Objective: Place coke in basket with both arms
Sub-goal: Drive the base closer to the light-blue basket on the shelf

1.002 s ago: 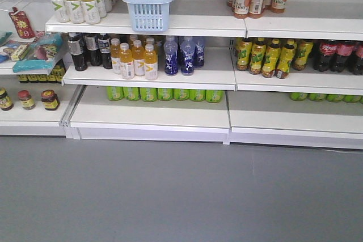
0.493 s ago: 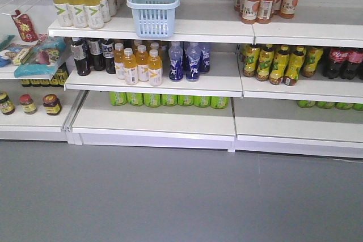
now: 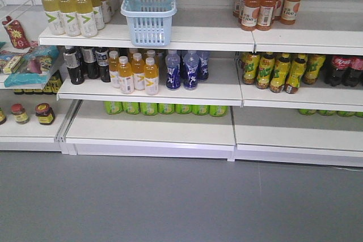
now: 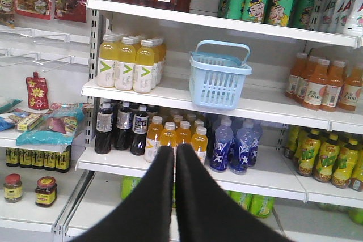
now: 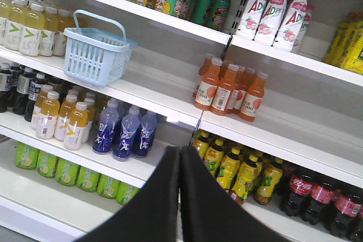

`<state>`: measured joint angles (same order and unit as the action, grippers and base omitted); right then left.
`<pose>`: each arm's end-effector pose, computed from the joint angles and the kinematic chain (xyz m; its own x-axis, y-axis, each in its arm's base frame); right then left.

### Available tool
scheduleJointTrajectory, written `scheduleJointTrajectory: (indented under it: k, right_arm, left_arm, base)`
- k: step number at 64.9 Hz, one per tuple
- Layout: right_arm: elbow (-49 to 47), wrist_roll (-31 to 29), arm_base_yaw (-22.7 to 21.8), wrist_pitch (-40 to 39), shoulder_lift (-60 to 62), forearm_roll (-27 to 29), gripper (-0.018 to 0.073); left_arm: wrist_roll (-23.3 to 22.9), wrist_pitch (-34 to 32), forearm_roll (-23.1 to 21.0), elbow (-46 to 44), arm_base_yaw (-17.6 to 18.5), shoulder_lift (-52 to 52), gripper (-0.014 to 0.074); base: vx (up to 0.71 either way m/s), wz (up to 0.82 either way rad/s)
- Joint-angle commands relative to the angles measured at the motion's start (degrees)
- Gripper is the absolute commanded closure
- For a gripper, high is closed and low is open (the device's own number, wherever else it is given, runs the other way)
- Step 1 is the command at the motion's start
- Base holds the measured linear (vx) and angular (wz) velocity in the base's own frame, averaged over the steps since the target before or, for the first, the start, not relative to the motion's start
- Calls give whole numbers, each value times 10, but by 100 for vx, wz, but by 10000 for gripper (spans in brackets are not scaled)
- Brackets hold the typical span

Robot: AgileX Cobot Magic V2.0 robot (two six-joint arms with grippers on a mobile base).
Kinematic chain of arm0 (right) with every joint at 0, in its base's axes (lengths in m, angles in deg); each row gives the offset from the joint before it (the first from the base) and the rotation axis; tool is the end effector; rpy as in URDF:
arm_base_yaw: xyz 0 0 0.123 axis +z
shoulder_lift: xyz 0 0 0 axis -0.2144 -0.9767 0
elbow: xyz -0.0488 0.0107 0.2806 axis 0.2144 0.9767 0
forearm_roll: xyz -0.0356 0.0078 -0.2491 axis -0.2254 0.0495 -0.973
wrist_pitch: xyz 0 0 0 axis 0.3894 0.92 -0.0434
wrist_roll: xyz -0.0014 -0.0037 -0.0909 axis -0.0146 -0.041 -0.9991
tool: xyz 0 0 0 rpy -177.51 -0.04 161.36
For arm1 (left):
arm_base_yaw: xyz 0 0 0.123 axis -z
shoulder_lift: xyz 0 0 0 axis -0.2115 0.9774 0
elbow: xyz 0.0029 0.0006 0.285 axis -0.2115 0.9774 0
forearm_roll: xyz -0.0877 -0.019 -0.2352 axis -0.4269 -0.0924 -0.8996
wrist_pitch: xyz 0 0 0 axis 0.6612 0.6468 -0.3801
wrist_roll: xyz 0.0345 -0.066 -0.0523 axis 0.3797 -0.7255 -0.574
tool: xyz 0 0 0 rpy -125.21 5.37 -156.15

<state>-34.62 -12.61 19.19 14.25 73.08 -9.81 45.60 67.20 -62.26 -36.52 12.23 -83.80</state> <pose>0.0558 0.0067 0.2031 0.0886 -0.2649 -0.9602 -0.0984 0.9569 -0.2731 0.0562 -0.0002 0.2016 0.0391 -0.2068 -0.9776 0.0097 0.9784 -0.2066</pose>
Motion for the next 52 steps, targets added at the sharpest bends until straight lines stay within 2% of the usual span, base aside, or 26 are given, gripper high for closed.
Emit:
scheduleJointTrajectory:
  k: [1, 52]
  right_arm:
    - [8, -6, -4, -41, 6, -4, 568]
    - [8, -6, -4, -41, 6, -4, 568]
  left_arm:
    - [-1, -43, -1, 7, 3, -5, 603]
    - [-1, -43, -1, 7, 3, -5, 603]
  base:
    - [14, -2]
    - [15, -2]
